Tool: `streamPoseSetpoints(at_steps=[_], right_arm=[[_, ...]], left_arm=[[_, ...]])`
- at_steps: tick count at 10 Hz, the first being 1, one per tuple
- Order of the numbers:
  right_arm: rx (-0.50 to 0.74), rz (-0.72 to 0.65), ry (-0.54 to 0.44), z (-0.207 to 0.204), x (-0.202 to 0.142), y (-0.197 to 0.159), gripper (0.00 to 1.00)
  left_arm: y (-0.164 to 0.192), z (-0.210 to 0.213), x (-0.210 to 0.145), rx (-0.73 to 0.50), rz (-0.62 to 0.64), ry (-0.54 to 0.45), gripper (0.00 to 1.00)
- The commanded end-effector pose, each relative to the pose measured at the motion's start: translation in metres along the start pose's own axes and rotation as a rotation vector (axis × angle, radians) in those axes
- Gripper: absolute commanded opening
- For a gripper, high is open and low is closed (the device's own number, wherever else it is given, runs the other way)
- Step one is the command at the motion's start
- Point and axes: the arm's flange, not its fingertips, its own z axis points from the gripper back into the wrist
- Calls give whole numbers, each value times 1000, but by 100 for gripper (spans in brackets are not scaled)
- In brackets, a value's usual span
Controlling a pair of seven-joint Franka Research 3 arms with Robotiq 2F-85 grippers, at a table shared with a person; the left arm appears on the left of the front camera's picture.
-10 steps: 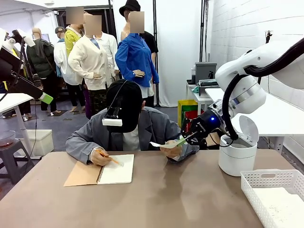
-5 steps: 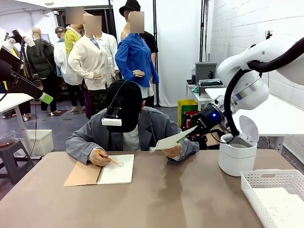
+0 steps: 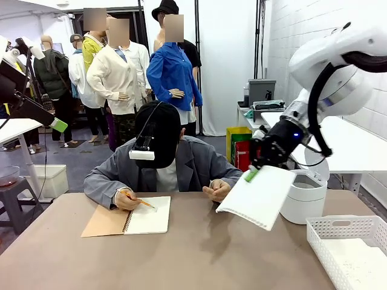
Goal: Sort the paper based on its condition.
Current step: If a person hands you a paper, place it in the Organizing basket , and if it's crumpled, put it in the Trash can.
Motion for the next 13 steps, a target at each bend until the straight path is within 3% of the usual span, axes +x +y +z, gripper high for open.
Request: streamPoseSetpoints(at_steps=[1, 5, 9, 13], right_arm=[[-114, 59, -68, -1, -30, -26, 0], [-208, 60, -317, 18, -73, -88, 0], [-334, 99, -556, 55, -94, -126, 0], [-421, 60, -476, 62, -107, -165, 0]], left_arm=[[1, 0, 0, 2, 1, -2, 100], [1, 0, 0, 2, 1, -2, 100], [1, 0, 0, 2, 1, -2, 100], [1, 0, 0, 2, 1, -2, 100]])
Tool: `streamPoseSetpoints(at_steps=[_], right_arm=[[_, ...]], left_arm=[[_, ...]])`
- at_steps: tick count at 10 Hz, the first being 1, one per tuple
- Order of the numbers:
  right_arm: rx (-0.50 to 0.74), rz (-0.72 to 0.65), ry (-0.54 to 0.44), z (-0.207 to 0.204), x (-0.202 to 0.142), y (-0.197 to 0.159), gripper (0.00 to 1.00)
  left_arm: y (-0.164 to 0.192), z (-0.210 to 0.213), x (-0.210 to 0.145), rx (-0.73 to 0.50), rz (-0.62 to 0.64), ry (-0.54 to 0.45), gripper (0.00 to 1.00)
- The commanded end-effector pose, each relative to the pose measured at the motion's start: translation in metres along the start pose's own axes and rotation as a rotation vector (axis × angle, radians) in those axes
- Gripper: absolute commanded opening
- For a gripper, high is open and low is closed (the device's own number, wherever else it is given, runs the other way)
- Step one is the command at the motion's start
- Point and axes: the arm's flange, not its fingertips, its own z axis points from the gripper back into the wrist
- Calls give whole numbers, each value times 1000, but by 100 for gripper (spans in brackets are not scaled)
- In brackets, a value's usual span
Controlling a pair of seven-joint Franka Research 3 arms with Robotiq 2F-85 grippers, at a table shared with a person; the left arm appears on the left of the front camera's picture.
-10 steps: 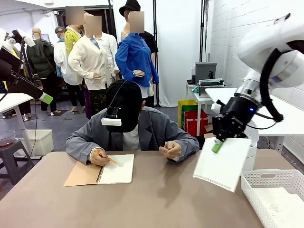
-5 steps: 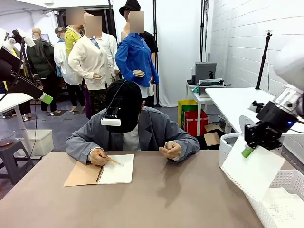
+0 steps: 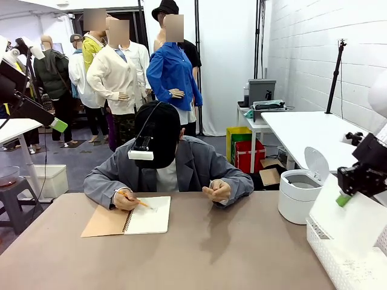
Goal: Sort the paper based on its condition.
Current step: If a person hands you a paper, place it in the Organizing basket , and if it's crumpled, put it in the Trash can.
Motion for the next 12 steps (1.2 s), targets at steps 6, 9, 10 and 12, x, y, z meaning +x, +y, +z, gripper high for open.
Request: streamPoseSetpoints(at_steps=[6, 9, 10, 12], right_arm=[[-18, -1, 56, -13, -12, -8, 0], [-18, -1, 56, -13, -12, -8, 0], [-18, -1, 56, -13, -12, -8, 0], [-18, -1, 56, -13, -12, -8, 0]], left_arm=[[1, 0, 0, 2, 1, -2, 100], [1, 0, 0, 2, 1, -2, 100], [1, 0, 0, 2, 1, -2, 100], [1, 0, 0, 2, 1, -2, 100]])
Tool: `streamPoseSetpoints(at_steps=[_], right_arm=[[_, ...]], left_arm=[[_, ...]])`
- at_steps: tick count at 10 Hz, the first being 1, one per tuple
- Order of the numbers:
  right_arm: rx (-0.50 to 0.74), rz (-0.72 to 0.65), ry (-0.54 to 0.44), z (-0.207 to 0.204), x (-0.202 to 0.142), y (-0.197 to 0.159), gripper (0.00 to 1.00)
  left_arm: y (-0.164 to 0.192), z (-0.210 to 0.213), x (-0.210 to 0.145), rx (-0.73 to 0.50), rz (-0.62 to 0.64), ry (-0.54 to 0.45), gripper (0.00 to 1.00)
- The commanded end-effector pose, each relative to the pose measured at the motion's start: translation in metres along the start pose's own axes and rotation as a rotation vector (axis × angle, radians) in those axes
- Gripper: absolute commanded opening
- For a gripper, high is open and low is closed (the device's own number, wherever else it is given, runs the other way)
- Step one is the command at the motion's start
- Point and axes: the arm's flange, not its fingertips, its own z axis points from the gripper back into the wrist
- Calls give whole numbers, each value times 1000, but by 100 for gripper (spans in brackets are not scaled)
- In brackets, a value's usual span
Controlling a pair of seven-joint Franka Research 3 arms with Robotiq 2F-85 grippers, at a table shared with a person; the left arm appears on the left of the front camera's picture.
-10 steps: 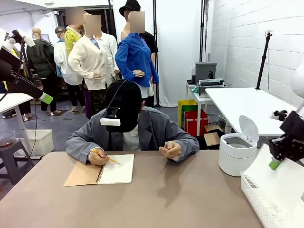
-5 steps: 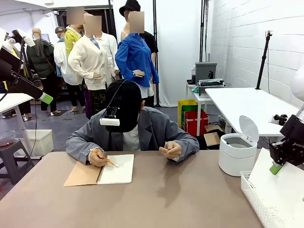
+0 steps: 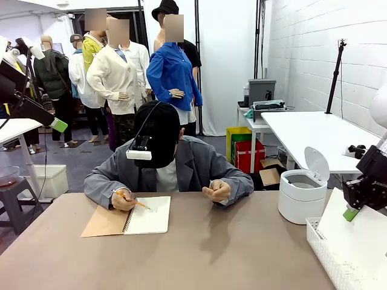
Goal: Sort the paper based on its condition.
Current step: If a person hands you a paper, place it in the Organizing basket , and if it's crumpled, put it in the Trash can.
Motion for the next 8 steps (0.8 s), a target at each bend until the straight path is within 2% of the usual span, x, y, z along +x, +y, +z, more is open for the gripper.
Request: streamPoseSetpoints(at_steps=[1, 4, 6, 8], right_arm=[[0, 0, 0, 0, 0, 0, 12], [-31, -1, 14, 1, 2, 4, 64], [-120, -21, -3, 9, 2, 0, 98], [-207, -16, -37, 21, 5, 1, 100]], left_arm=[[1, 0, 0, 2, 1, -2, 100], [1, 0, 0, 2, 1, -2, 100], [1, 0, 0, 2, 1, -2, 100], [1, 0, 0, 2, 1, -2, 100]])
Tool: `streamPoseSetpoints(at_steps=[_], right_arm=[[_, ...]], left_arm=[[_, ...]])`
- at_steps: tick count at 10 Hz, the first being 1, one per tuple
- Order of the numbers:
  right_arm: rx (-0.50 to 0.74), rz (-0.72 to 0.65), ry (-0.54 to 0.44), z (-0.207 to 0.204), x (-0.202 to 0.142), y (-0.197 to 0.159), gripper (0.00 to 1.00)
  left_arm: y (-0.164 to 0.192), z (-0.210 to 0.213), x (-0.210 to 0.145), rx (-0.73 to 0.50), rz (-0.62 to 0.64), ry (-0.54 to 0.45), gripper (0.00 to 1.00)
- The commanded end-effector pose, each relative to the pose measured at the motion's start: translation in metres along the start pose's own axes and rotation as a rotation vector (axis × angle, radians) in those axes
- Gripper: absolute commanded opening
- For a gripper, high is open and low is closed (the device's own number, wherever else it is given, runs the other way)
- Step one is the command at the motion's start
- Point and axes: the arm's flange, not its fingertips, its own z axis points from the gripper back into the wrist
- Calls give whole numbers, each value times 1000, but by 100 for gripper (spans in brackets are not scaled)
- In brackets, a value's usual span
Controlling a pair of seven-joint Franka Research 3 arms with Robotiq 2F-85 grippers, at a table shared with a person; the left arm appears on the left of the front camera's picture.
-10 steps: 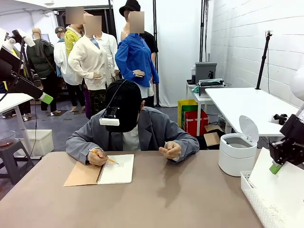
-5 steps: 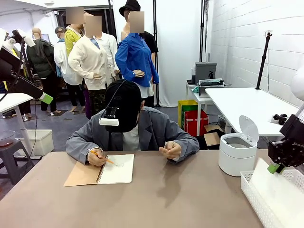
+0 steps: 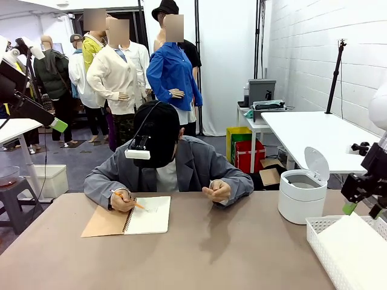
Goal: Sort the paper based on its condition.
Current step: If a person hands you a paper, place it in the Organizing basket , and if it's crumpled, put it in the Trash can.
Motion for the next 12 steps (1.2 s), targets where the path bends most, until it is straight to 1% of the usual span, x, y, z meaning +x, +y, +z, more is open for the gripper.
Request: streamPoseSetpoints(at_steps=[1, 3, 4, 5, 6, 12], right_arm=[[-112, -11, -34, 16, 2, 3, 100], [-155, 18, -68, 31, 4, 8, 100], [-148, 31, -82, 36, 7, 11, 100], [-114, 38, -97, 39, 7, 13, 100], [-123, 32, -66, 37, 6, 7, 100], [-123, 32, -66, 37, 6, 7, 100]], left_arm=[[1, 0, 0, 2, 1, -2, 100], [1, 0, 0, 2, 1, -2, 100], [1, 0, 0, 2, 1, -2, 100], [1, 0, 0, 2, 1, -2, 100], [1, 0, 0, 2, 1, -2, 100], [1, 0, 0, 2, 1, -2, 100]])
